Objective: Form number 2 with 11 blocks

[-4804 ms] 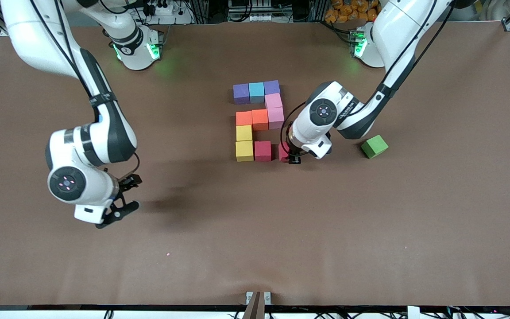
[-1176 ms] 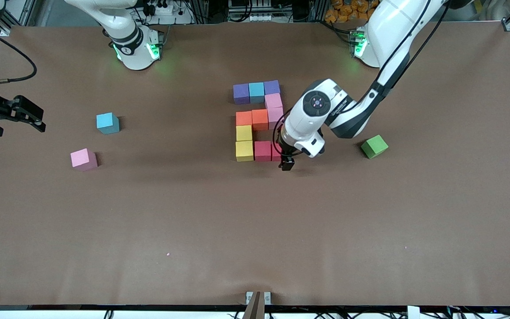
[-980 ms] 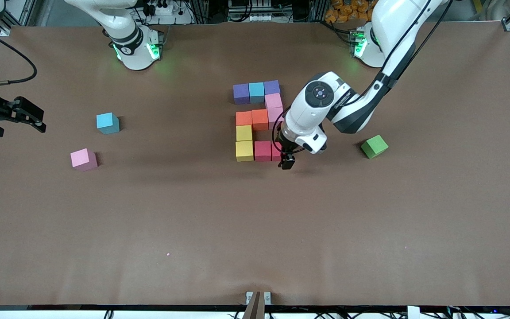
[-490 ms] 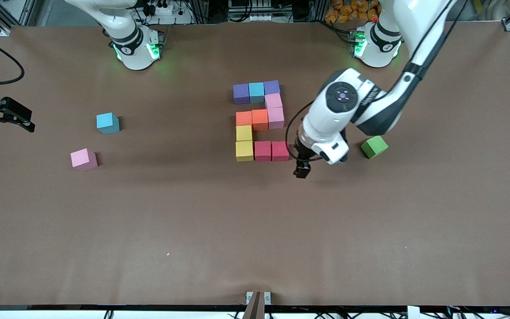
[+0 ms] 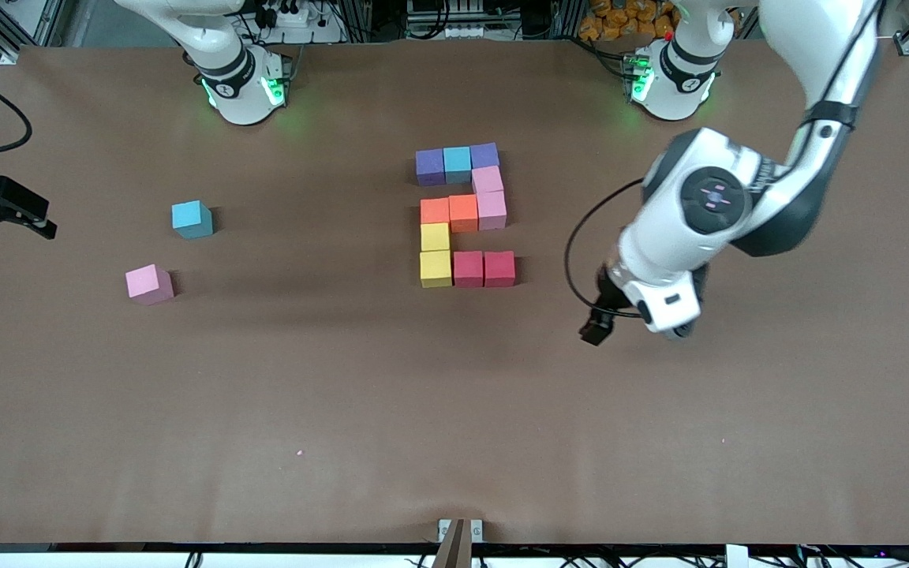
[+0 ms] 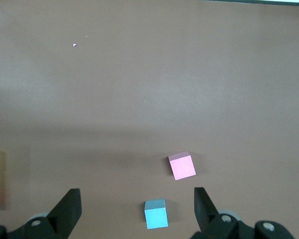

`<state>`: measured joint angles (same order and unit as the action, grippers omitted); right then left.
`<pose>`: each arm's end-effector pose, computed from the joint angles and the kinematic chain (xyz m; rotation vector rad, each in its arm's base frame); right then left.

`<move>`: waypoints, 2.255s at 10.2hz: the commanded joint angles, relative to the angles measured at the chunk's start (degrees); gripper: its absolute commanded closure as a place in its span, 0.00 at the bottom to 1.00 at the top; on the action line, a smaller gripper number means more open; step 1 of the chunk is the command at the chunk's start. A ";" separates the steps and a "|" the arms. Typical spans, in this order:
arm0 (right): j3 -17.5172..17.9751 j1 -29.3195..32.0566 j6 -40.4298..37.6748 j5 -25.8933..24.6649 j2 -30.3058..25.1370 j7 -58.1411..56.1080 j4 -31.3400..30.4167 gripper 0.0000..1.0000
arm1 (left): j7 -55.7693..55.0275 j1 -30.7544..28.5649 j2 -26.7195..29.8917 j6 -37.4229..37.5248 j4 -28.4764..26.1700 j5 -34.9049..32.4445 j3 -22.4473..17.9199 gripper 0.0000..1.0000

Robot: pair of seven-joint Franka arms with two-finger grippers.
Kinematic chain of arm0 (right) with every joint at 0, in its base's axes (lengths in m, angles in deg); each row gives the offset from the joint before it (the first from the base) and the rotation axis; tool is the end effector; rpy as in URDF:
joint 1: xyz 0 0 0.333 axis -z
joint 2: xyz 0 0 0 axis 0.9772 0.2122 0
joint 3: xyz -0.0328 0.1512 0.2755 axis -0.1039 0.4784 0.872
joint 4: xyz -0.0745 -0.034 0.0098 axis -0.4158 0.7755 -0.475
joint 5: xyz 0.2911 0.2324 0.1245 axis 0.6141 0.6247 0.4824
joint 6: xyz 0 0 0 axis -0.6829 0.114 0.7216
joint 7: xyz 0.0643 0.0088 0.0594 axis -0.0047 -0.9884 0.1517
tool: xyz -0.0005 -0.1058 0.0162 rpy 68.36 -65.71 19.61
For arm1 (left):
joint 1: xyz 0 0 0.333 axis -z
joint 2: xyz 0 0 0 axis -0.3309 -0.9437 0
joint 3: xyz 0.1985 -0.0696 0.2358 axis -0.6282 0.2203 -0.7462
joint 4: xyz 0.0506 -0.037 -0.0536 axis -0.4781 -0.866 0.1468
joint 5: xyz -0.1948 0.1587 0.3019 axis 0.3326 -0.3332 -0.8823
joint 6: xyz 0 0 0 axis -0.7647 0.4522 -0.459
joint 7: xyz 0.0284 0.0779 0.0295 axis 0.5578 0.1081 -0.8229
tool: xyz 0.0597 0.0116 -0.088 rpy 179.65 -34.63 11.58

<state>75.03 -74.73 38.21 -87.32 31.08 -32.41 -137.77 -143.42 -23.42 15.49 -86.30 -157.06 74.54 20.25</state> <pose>0.5717 -0.0380 0.6256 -3.1288 -0.1157 -0.1259 0.6244 -0.2693 0.4230 2.6266 1.5280 -0.0480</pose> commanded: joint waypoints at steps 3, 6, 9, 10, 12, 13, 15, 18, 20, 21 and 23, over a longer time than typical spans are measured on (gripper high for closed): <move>-0.86 -0.91 0.06 -1.08 0.70 -0.34 0.15 0.00 | 18.19 -4.15 1.54 6.54 0.56 -1.24 0.41 0.00; -0.95 0.22 -1.34 -0.90 0.00 -0.69 0.06 0.00 | 35.38 -9.33 4.43 9.80 1.70 -1.24 0.41 0.00; -0.78 -0.30 1.11 -0.81 0.52 -0.69 -0.03 0.00 | 56.05 -8.31 10.05 12.35 1.70 -0.37 -7.38 0.00; -0.69 -0.30 1.38 -0.81 0.61 -0.69 -0.12 0.00 | 60.98 -6.81 11.90 13.23 1.70 0.60 -10.89 0.00; -0.69 -0.65 1.56 -0.81 0.61 -0.69 -0.55 0.00 | 72.57 -1.99 15.24 14.46 1.53 4.80 -20.37 0.00; -0.69 -0.65 1.47 -0.81 0.52 -0.69 -1.25 0.00 | 76.89 -0.49 16.74 15.08 1.27 5.35 -23.73 0.00; -0.77 -0.47 1.12 -0.81 0.44 -0.69 -2.05 0.00 | 82.63 -0.47 19.64 17.27 0.83 5.62 -24.55 0.00; -0.77 -0.30 1.46 -0.81 0.34 -0.69 -2.49 0.00 | 81.86 0.40 22.45 19.38 0.13 6.23 -25.51 0.00; -0.77 -0.30 1.91 -0.81 0.35 -0.69 -2.49 0.00 | 81.86 0.93 24.65 20.01 -1.63 7.36 -25.52 0.00; -0.77 -0.30 1.82 -0.81 0.35 -0.69 -2.49 0.00 | 82.12 0.94 25.70 20.71 -2.33 9.29 -25.52 0.00; -0.77 -0.30 1.65 -0.81 0.35 -0.69 -2.58 0.00 | 82.12 1.98 28.60 20.98 -3.48 10.36 -25.52 0.00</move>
<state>74.32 -75.01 39.61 -87.63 31.99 -32.64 -139.68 -62.46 -22.71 40.42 -65.72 -158.05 83.38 -4.24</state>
